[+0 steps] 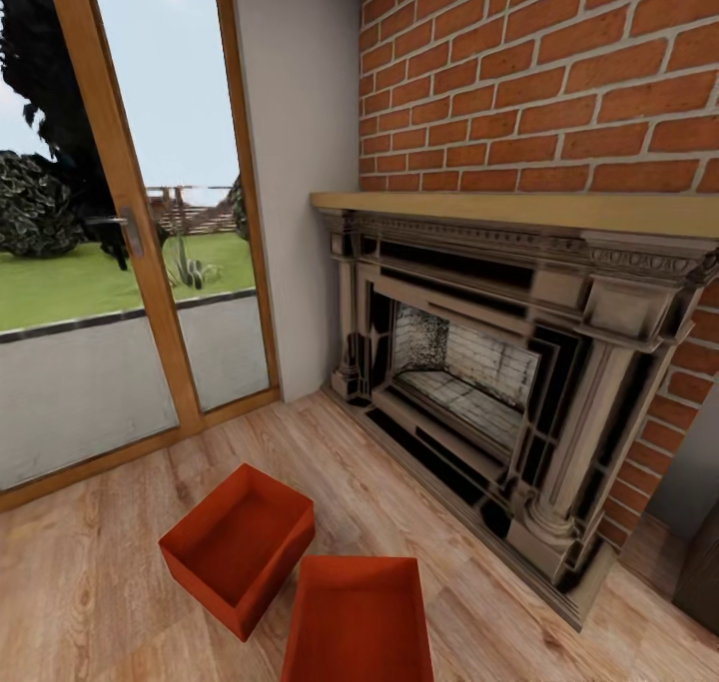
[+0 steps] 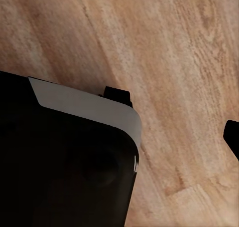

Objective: Move the two storage containers from the living room to the garage. In the garage, place one container on the floor and stack the other container on top of it (either order is fine).

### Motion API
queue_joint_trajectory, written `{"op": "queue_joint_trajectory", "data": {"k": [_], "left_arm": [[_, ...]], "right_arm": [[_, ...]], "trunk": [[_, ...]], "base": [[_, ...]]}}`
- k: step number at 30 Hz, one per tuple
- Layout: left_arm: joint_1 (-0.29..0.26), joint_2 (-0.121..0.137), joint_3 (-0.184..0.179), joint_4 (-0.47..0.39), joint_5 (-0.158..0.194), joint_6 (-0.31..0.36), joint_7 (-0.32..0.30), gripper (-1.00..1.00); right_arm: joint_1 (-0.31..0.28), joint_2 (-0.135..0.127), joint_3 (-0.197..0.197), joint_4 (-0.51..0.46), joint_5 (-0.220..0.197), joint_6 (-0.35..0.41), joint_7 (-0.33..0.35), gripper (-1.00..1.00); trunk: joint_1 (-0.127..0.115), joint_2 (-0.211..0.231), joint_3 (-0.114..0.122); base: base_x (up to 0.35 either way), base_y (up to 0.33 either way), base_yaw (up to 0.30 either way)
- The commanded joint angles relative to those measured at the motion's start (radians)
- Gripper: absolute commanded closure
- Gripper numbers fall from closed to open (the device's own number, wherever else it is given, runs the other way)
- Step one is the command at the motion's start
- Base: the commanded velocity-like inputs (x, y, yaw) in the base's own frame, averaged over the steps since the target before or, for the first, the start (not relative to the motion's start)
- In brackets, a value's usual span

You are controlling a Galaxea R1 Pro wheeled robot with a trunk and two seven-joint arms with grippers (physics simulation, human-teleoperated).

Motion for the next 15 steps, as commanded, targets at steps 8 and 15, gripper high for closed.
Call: {"op": "queue_joint_trajectory", "data": {"k": [8, 15], "left_arm": [[0.0, 0.0, 0.001, 0.0, 0.004, -0.002, 0.001, -1.0], [0.0, -0.001, 0.001, 0.0, 0.003, -0.002, 0.001, -1.0]], "right_arm": [[-0.001, 0.001, 0.009, 0.003, -0.009, -0.005, -0.002, -1.0], [-0.001, 0.002, 0.006, 0.003, -0.016, -0.004, -0.002, -1.0]], "trunk": [[0.0, 0.0, -0.001], [0.0, 0.0, -0.002]], "base": [[0.0, 0.0, 0.0], [0.0, 0.0, 0.0]]}}
